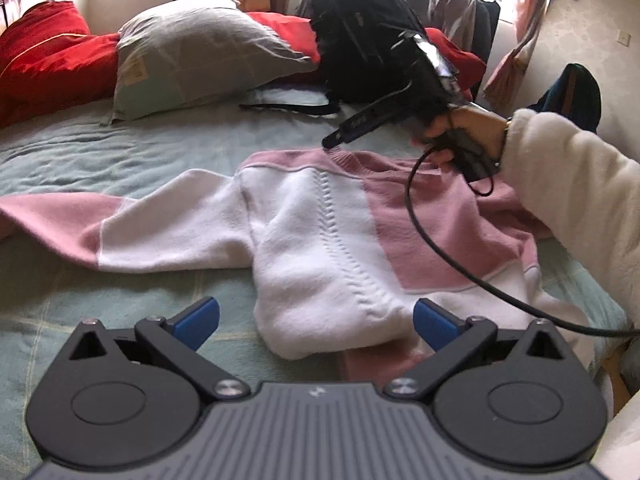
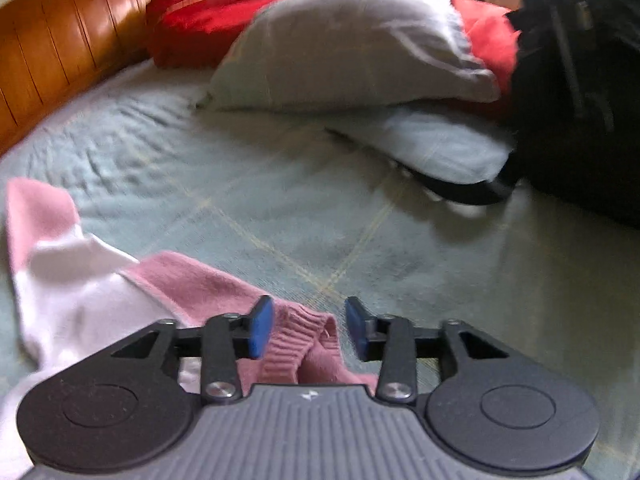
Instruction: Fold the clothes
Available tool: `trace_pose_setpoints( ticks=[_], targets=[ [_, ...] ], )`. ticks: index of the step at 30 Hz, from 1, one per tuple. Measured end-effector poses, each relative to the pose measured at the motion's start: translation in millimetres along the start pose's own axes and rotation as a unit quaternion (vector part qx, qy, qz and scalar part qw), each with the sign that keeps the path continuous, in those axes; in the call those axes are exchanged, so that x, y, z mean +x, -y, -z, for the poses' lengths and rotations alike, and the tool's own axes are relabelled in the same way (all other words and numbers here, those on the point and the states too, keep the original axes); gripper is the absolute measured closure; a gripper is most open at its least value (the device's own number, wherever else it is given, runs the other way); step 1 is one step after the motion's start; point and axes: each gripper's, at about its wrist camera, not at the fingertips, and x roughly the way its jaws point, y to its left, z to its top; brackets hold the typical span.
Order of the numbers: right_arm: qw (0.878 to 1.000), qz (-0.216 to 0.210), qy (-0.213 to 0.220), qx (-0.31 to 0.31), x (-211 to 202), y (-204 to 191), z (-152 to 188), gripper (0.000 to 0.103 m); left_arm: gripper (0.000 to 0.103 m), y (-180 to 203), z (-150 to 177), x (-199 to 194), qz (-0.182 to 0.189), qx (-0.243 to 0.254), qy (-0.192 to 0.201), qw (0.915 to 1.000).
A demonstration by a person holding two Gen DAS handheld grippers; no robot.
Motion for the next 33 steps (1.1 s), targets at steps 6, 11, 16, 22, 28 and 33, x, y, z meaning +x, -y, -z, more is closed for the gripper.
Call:
trace_pose_setpoints(
  ticks=[6, 11, 16, 22, 28, 33],
  targets=[
    [0.999, 0.016, 0.0, -0.048, 13.2, -17.2, 25.1, 0.058, 0.001, -14.2, 4.9, 8.8, 0.002, -0.016, -0.007, 0.9998],
    [0.996, 0.033, 0.021, -0.086, 5.2, -34.2, 9.7, 0.086, 0.001, -17.4, 5.8, 12.7, 0.006, -0.022, -0.006, 0.9997],
    [0.997, 0.021, 0.036, -0.059, 14.7, -29.9, -19.6, 0.084, 0.001, -21.2, 7.6, 14.2, -0.004, -0.03, -0.009, 0.9995],
    [0.998, 0.029, 0.037, -0.029, -10.7, -8.7, -11.2, 0.051, 0.001, -23.9, 8.4, 10.0, -0.001, -0.029, -0.005, 0.9996],
    [0.996, 0.084, 0.008, -0.006, -59.4, 41.6, 27.6, 0.047, 0.001, -29.3, 8.3, 6.3, 0.006, -0.034, 0.006, 0.9994],
    [0.994, 0.103, 0.001, 0.046, -90.5, 87.9, 76.9, 0.047, 0.001, -29.1, 8.1, 10.3, 0.001, -0.036, -0.001, 0.9994]
  ],
)
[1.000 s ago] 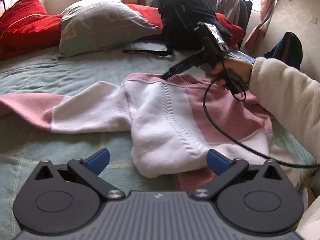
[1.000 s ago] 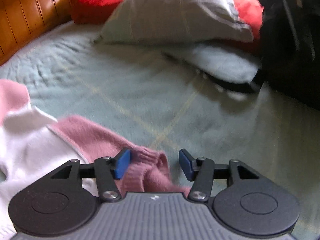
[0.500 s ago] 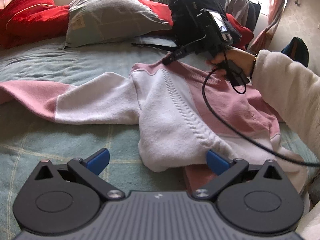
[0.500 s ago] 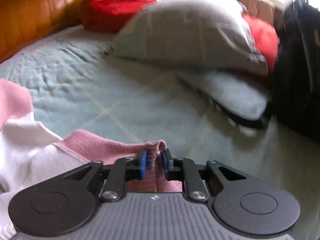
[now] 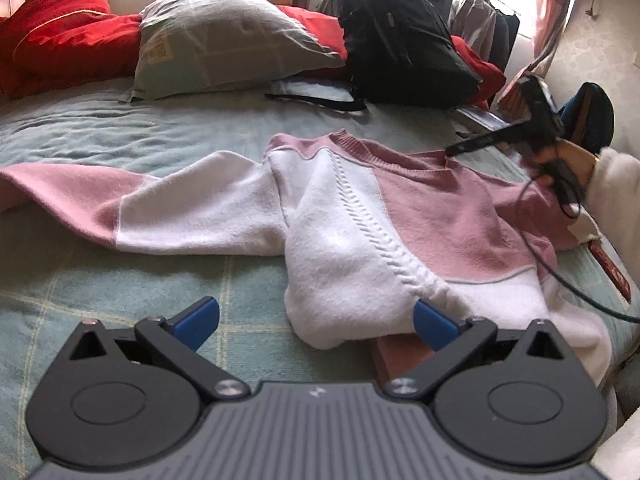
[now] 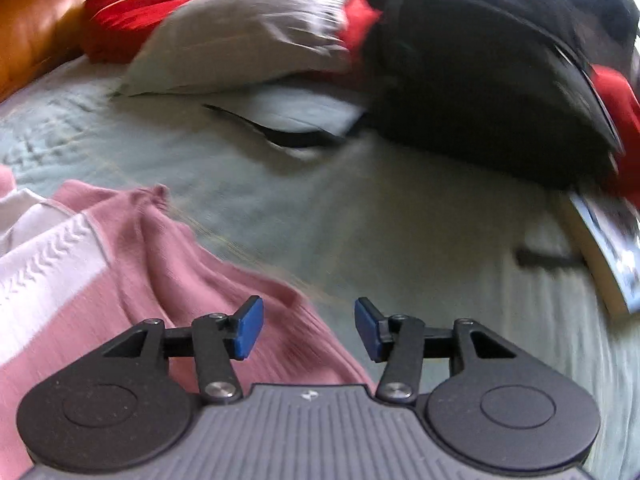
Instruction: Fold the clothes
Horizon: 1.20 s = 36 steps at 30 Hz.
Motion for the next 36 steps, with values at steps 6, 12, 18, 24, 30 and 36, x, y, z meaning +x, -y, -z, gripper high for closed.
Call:
trace_pose_setpoints(
  ticks=[6, 12, 18, 24, 30, 36],
  targets=[
    [1.0, -0.016, -0.017, -0.016, 19.9, 12.7, 26.9, 0.047, 0.001, 7.8, 0.5, 2.8, -0.005, 0.007, -0.007, 0.9999],
    [0.997, 0.018, 0.021, -0.068, 14.6, -14.6, 24.5, 0.089, 0.001, 6.7, -1.1, 3.7, -0.016, 0.012, -0.011, 0.9997],
    [0.996, 0.068, 0.055, -0.013, 23.8, 8.1, -27.2, 0.09, 0.001, 3.3, -2.5, 6.3, -0.025, 0.007, -0.011, 0.9996],
    [0.997, 0.075, 0.021, -0.012, 43.8, 1.7, -27.9, 0.077, 0.001, -1.0, -0.6, 7.5, -0.024, 0.008, -0.014, 0.9996],
    [0.996, -0.035, 0.073, -0.025, 21.4, -41.5, -58.0, 0.045, 0.001, -4.3, -1.8, 9.3, -0.023, 0.001, -0.008, 0.9997],
    [0.988, -0.12, 0.06, -0.079, 62.7, -105.2, -89.3, 0.041, 0.001, -3.5, 1.5, 9.7, -0.017, -0.001, -0.012, 0.9998]
  ],
)
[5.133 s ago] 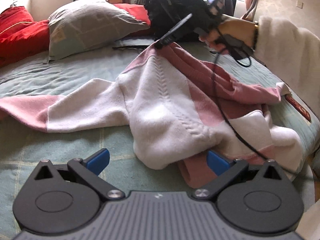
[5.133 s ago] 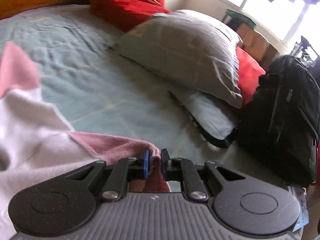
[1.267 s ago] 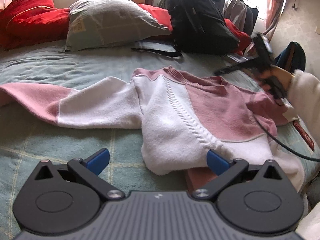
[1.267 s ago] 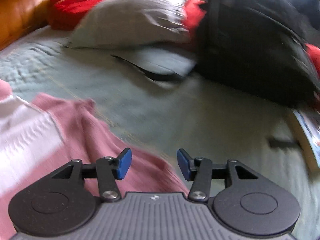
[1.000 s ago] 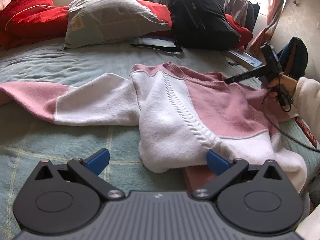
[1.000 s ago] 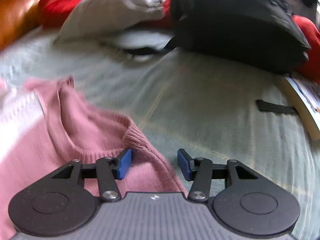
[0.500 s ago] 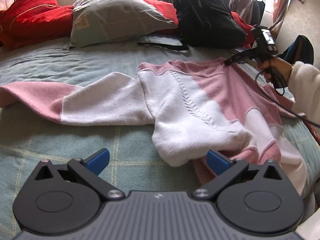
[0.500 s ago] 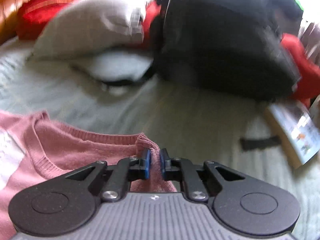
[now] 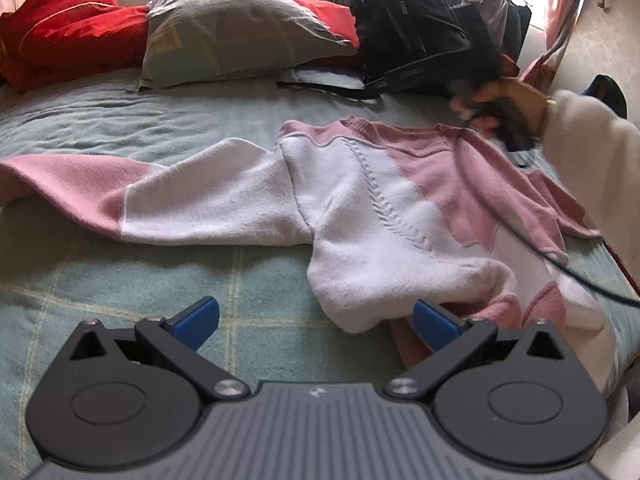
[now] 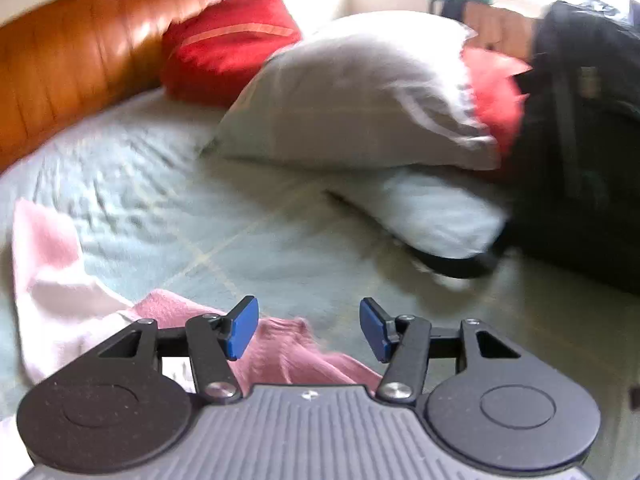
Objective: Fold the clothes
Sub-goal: 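Smooth the pink sweater hem flat with the right tool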
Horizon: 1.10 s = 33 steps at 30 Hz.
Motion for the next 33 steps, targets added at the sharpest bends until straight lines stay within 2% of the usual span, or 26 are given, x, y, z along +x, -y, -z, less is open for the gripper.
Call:
trace_pose_setpoints(
  ticks=[5, 7, 9, 10, 13, 16, 17, 18, 21, 23, 26, 29, 30, 33],
  targets=[
    [0.997, -0.001, -0.065, -0.044, 45.4, -12.5, 0.9, 0.041, 0.001, -0.3, 1.7, -2.2, 0.007, 0.004, 0.002, 1.0],
    [0.995, 0.004, -0.074, -0.067, 51.6, -16.3, 9.2, 0.043, 0.001, -1.4, 2.6, 0.0, 0.009, 0.004, 0.001, 1.0],
    [0.993, 0.003, -0.071, -0.092, 52.8, -22.0, 18.1, 0.064, 0.001, -3.6, 3.4, 3.5, 0.01, 0.0, -0.001, 0.9999],
    [0.992, 0.0, -0.062, -0.105, 49.5, -27.3, 18.7, 0.085, 0.001, -4.7, 3.8, 5.6, 0.01, -0.003, -0.003, 0.9999],
    [0.991, 0.022, -0.036, -0.123, 46.6, -36.1, 12.5, 0.088, 0.001, -7.1, 4.4, 10.8, 0.001, -0.009, -0.007, 0.9999],
    [0.996, 0.043, 0.006, -0.083, 46.1, -25.8, -4.2, 0.089, 0.001, -7.0, 5.8, 9.1, 0.003, -0.009, -0.006, 0.9999],
    [0.997, 0.05, 0.014, -0.065, 46.8, -22.1, -7.6, 0.095, 0.001, -7.0, 5.9, 7.9, 0.002, -0.009, -0.004, 0.9999],
    [0.997, 0.056, 0.02, -0.047, 47.3, -18.3, -10.7, 0.096, 0.001, -7.3, 5.8, 7.0, 0.002, -0.009, -0.004, 0.9999],
    [0.998, 0.06, 0.002, -0.011, 44.4, -6.0, -13.9, 0.08, 0.001, -9.0, 5.9, 4.9, 0.0, -0.01, -0.002, 0.9999],
    [0.998, 0.059, 0.004, -0.003, 28.6, 0.0, -12.6, 0.065, 0.001, -10.1, 5.5, 4.8, 0.001, -0.01, -0.002, 0.9999],
    [0.997, 0.065, -0.024, 0.045, 6.5, 10.7, -3.2, 0.061, 0.001, -9.6, 4.8, 7.5, 0.0, -0.008, -0.003, 1.0],
    [0.985, 0.092, -0.092, 0.111, 1.1, 19.5, 13.9, 0.059, 0.001, -6.6, 4.5, 9.7, 0.005, -0.008, -0.004, 1.0],
    [0.979, 0.098, -0.114, 0.134, 5.2, 22.5, 20.7, 0.059, 0.001, -4.7, 4.3, 10.2, 0.006, -0.006, -0.004, 1.0],
    [0.971, 0.11, -0.138, 0.161, 25.2, 28.6, 36.0, 0.055, 0.001, 0.4, 3.6, 11.2, 0.007, -0.001, -0.007, 1.0]
  ],
)
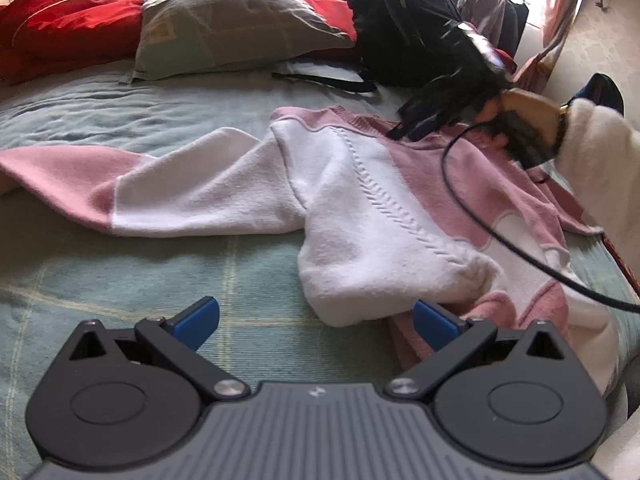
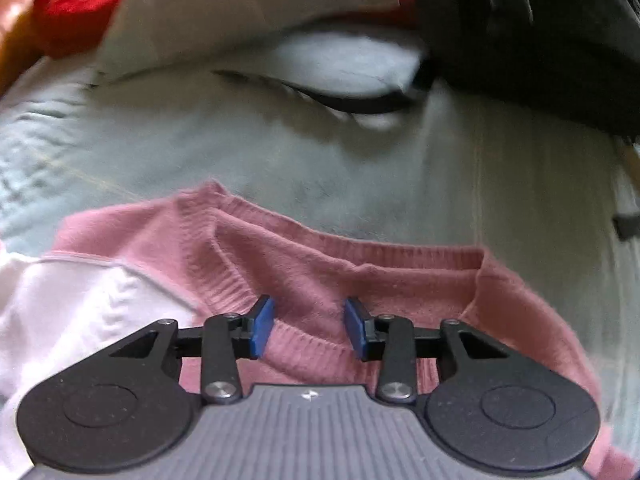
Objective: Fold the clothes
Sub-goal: 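Smooth the pink sweater hem flat with the right tool, then roll the left tool down and grasp the pink sleeve cuff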
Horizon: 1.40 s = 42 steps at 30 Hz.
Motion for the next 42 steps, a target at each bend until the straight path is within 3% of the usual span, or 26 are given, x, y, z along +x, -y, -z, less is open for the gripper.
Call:
trace_pose_setpoints(
  ticks=[5, 9, 13, 16, 21, 25, 28, 31, 33, 37, 42],
  targets=[
    [0.997, 0.011, 0.073, 0.014, 17.7, 3.4, -22.2, 0.041, 0.001, 6.0, -1.1, -1.0, -0.007, 0.004, -0.004, 1.0],
    [0.996, -0.005, 0.079, 0.053, -6.0, 17.6, -24.8, 0.04, 0.001, 9.2, -0.8, -4.5, 0.003, 0.015, -0.001, 0.9999],
    [0.997, 0.0, 0.062, 0.039, -45.9, 28.6, -3.2, 0.023, 0.001, 10.3, -3.6, -1.3, -0.002, 0.019, -0.001, 0.9998],
    [0.999, 0.012, 0.044, 0.026, -72.6, 37.4, 15.5, 0.019, 0.001, 12.5, -4.2, -0.3, 0.005, 0.015, 0.002, 0.9999],
    [0.998, 0.012, 0.018, 0.058, -48.0, 58.4, 43.4, 0.016, 0.001, 23.6, -3.3, 1.9, 0.005, 0.024, -0.005, 0.9997],
    [0.996, 0.014, 0.055, 0.071, -19.8, 68.3, 41.9, 0.0, 0.001, 28.3, -4.4, -1.4, -0.007, 0.028, 0.001, 0.9996],
    [0.995, 0.029, 0.066, 0.075, -15.4, 66.2, 36.1, 0.0, 0.001, 25.2, -7.2, -2.8, -0.017, 0.03, 0.0, 0.9994],
    [0.994, 0.009, 0.071, 0.086, -32.4, 68.0, 41.5, 0.0, 0.001, 16.8, -12.1, -4.0, -0.029, 0.021, 0.008, 0.9993],
    [0.993, -0.018, 0.067, 0.092, -50.8, 71.6, 54.3, 0.0, 0.001, 7.2, -16.2, -3.8, -0.025, 0.005, 0.013, 0.9996],
    [0.993, -0.029, 0.082, 0.08, -99.4, 73.2, 94.5, 0.0, 0.001, -14.9, -24.6, 3.1, -0.015, -0.023, 0.024, 0.9993],
    [0.989, -0.032, 0.123, 0.074, -161.2, 71.2, 161.5, 0.0, 0.001, -30.5, -24.4, 38.4, -0.02, -0.039, -0.017, 0.9989]
  ],
)
